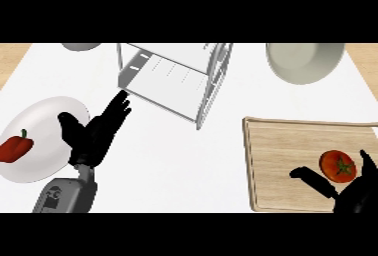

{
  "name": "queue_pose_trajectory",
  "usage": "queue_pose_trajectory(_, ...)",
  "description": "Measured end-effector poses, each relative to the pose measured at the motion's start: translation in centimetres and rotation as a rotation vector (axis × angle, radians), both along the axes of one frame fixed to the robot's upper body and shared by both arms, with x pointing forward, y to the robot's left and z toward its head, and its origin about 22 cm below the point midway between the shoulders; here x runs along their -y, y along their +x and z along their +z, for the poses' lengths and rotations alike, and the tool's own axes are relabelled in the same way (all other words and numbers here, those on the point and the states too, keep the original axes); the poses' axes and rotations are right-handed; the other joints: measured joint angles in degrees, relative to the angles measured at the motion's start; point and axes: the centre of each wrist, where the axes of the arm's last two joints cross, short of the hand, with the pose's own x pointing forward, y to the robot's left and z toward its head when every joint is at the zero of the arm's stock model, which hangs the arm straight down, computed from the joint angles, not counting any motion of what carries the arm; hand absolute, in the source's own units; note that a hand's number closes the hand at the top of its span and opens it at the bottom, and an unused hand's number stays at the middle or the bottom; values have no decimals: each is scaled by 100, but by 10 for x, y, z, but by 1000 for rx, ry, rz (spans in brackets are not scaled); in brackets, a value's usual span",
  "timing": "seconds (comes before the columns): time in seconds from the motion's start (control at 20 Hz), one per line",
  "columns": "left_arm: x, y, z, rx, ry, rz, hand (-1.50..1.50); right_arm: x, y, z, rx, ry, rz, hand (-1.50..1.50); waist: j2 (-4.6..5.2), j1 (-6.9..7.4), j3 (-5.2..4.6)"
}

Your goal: Pick the tomato from the tray and place it in the tiered basket

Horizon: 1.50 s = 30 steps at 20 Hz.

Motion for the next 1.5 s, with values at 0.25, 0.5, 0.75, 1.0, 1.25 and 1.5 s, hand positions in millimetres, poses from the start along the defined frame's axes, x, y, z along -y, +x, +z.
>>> queue_pose_trajectory(0.25,-8,-5,-10,2,-4,-3,0,7,11,-9,21,-67,65,150,7,7,-9)
queue_pose_trajectory(0.5,-3,-1,-7,5,8,2,0,-2,20,-12,38,-126,81,150,18,5,-4)
queue_pose_trajectory(0.75,2,-1,-10,4,7,1,0,-23,19,-13,46,-125,100,150,24,7,-9)
queue_pose_trajectory(1.0,4,2,-6,10,9,-29,0,-51,13,-16,-103,-72,142,150,-20,155,-203)
queue_pose_trajectory(1.25,10,3,-6,9,4,-42,0,-89,13,0,-169,-6,204,150,-44,210,-203)
queue_pose_trajectory(1.5,7,2,-9,-6,4,-33,0,-147,7,34,-139,78,317,150,-35,184,-56)
